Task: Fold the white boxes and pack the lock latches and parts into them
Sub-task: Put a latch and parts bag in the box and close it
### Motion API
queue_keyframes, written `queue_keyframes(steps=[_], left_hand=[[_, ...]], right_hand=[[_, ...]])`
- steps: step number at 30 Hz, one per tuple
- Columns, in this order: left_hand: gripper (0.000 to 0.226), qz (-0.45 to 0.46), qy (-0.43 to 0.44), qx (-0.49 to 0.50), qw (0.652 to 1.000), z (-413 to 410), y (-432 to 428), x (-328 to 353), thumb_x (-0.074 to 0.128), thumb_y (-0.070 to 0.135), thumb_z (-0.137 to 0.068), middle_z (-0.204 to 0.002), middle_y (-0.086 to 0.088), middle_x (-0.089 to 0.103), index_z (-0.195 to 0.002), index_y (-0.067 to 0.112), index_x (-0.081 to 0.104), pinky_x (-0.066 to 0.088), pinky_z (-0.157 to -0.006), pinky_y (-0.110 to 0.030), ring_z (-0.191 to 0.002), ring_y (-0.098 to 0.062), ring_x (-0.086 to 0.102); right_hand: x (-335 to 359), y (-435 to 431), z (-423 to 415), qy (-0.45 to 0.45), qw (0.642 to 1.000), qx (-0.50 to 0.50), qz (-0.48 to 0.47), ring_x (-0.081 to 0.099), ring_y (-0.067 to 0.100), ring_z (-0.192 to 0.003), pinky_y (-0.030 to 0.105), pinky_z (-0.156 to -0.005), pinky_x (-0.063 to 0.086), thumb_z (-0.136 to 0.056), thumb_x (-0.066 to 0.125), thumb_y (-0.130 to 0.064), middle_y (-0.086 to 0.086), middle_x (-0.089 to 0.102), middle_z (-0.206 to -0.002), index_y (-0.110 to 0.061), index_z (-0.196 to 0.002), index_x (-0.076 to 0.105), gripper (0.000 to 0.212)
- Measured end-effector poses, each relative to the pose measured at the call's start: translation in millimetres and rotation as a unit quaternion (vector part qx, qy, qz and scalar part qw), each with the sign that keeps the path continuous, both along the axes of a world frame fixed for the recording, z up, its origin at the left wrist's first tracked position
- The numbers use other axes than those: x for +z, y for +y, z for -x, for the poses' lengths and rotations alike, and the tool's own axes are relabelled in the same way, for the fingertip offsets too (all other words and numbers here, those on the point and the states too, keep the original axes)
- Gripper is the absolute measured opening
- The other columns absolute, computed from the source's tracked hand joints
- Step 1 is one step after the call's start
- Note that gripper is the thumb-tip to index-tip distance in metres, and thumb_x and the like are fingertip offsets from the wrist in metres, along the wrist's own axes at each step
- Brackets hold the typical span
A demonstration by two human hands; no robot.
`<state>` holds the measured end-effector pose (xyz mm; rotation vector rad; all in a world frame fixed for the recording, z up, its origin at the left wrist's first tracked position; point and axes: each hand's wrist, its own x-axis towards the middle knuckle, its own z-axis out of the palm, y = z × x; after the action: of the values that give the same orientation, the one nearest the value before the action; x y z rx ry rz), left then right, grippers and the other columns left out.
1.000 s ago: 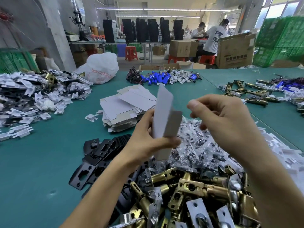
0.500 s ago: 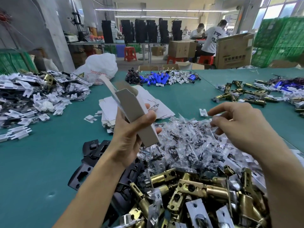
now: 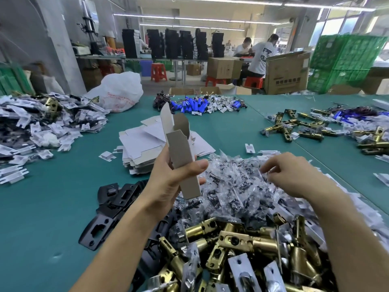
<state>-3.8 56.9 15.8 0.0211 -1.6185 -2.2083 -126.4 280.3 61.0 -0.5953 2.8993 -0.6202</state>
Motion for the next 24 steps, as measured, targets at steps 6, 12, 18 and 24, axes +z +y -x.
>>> queue_keyframes(steps=[6,12,18,24], left_hand=[[0.095,0.003,0.012,-0.033,0.999,-2,-2,2,0.103,0.039,-0.037,-0.093,0.004,0.066,-0.119,0.024,0.059,0.060,-0.077,-0.052,-0.089,-0.013,0.068],[0.120,0.007,0.010,-0.038,0.999,-4,3,4,0.103,0.039,-0.031,-0.113,0.001,0.064,-0.135,0.017,0.048,0.055,-0.091,-0.062,-0.104,-0.011,0.065],[0.113,0.036,0.002,-0.066,0.997,-4,-3,2,0.103,0.030,-0.039,-0.121,0.002,0.062,-0.139,0.019,0.050,0.055,-0.090,-0.060,-0.113,-0.012,0.063],[0.095,0.145,-0.019,-0.051,0.988,-5,-4,-6,0.100,0.037,-0.042,-0.117,0.001,0.065,-0.126,0.030,0.058,0.056,-0.085,-0.028,-0.104,-0.008,0.064]], right_hand=[[-17,20,28,-0.005,0.993,-0.055,-0.108,0.061,0.025,-0.095,0.033,-0.080,0.051,-0.093,0.060,-0.008,0.012,0.061,-0.127,-0.018,-0.133,0.058,0.041],[-16,15,37,-0.011,0.992,-0.067,-0.109,0.062,0.028,-0.101,0.040,-0.079,0.056,-0.087,0.059,0.002,0.016,0.056,-0.130,-0.021,-0.139,0.048,0.058],[-24,12,43,0.033,0.983,-0.093,-0.152,0.063,0.030,-0.091,0.043,-0.085,0.056,-0.084,0.070,-0.015,0.013,0.064,-0.109,-0.018,-0.102,0.068,0.018],[-20,7,34,0.083,0.972,-0.130,-0.180,0.058,0.033,-0.084,0.043,-0.077,0.054,-0.087,0.063,-0.011,0.010,0.055,-0.099,-0.016,-0.103,0.062,0.016]])
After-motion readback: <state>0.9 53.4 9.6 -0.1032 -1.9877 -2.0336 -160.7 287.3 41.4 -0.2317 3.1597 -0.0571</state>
